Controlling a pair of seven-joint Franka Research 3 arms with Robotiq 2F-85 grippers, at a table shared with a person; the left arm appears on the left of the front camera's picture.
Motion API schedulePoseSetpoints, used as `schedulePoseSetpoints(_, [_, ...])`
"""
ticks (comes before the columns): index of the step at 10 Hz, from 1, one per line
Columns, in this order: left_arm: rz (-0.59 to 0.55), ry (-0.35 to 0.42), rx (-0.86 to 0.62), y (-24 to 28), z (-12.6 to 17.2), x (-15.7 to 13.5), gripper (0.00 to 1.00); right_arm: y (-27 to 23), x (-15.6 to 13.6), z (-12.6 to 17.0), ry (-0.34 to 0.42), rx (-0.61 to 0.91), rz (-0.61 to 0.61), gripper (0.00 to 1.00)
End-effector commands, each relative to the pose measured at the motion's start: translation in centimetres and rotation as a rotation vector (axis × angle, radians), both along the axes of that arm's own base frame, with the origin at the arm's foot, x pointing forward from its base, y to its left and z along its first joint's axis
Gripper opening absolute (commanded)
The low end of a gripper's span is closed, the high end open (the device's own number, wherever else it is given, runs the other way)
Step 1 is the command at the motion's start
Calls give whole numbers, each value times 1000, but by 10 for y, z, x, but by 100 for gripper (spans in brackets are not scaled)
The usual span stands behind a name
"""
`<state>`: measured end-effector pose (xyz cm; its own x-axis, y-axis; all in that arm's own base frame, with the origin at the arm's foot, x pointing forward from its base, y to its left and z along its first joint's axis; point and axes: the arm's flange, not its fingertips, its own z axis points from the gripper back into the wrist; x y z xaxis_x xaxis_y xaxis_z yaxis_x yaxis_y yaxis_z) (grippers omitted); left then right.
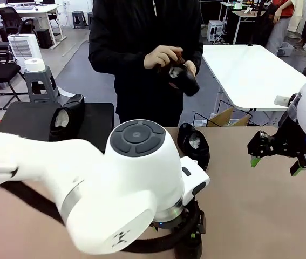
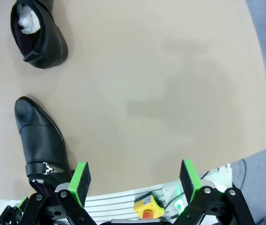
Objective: Organize the shoes by placing them on the stand.
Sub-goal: Place the Shoe from the middle of the table onto the Shoes Stand.
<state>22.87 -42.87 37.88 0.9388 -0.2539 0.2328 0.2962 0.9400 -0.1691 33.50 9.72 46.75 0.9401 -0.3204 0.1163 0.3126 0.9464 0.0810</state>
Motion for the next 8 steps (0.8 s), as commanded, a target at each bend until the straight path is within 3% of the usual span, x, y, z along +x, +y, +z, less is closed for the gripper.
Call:
schedulePoseSetpoints(1, [76,-3,22,-21,-1,13,94,0,0,1,0,17,15,100])
schedulePoseSetpoints(7, [228,35,92,-22,-30,34,94,0,0,1,0,17,15,100])
schedulePoseSetpoints(8, [229,29,84,-22,-32,35,86,0,0,1,0,17,15,100])
